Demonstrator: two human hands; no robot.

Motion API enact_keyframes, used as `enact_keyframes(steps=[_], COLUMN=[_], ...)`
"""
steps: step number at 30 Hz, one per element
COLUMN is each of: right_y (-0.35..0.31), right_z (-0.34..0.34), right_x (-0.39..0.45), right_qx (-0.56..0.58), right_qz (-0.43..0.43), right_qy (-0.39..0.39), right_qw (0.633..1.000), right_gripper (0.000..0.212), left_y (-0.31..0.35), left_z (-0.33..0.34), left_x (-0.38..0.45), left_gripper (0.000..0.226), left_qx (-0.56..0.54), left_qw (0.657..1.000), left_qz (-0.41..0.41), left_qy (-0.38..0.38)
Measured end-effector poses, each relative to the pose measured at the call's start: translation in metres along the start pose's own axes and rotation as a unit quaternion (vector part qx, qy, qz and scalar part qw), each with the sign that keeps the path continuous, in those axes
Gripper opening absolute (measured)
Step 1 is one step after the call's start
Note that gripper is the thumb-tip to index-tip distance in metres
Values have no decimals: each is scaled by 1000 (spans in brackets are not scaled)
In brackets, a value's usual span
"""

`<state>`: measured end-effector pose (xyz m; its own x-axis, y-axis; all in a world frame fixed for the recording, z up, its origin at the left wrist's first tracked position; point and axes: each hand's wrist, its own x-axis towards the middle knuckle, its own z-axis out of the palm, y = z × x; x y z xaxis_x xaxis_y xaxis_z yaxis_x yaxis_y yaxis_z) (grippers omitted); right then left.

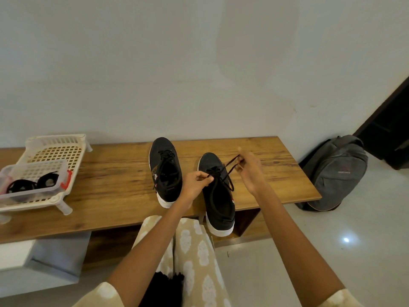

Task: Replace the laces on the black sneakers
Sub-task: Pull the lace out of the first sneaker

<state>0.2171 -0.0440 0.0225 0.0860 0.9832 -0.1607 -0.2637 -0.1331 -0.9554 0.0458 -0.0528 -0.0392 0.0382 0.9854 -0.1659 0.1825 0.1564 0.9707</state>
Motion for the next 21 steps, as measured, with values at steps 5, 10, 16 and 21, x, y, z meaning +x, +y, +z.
enact_keyframes(steps=[5,10,16,21], right_y=[-38,-26,24,42], right_z=[-15,-24,-18,-9], right_x=[12,16,15,-5], right_qx=[240,117,-120,-337], right_qz=[-26,-3,94,48], right_qy=[81,123,128,31], right_qw=[967,985,980,940], right_gripper=[28,32,18,15], left_y=[21,59,60,31], left_z=[-7,-25,-31,-19], left_x=[3,11,24,16], left_gripper=[22,32,22,13], left_qx=[-293,-523,-353,189], left_qw=[945,831,894,972], left_qz=[-141,-87,-16,81], left_qy=[42,171,275,110])
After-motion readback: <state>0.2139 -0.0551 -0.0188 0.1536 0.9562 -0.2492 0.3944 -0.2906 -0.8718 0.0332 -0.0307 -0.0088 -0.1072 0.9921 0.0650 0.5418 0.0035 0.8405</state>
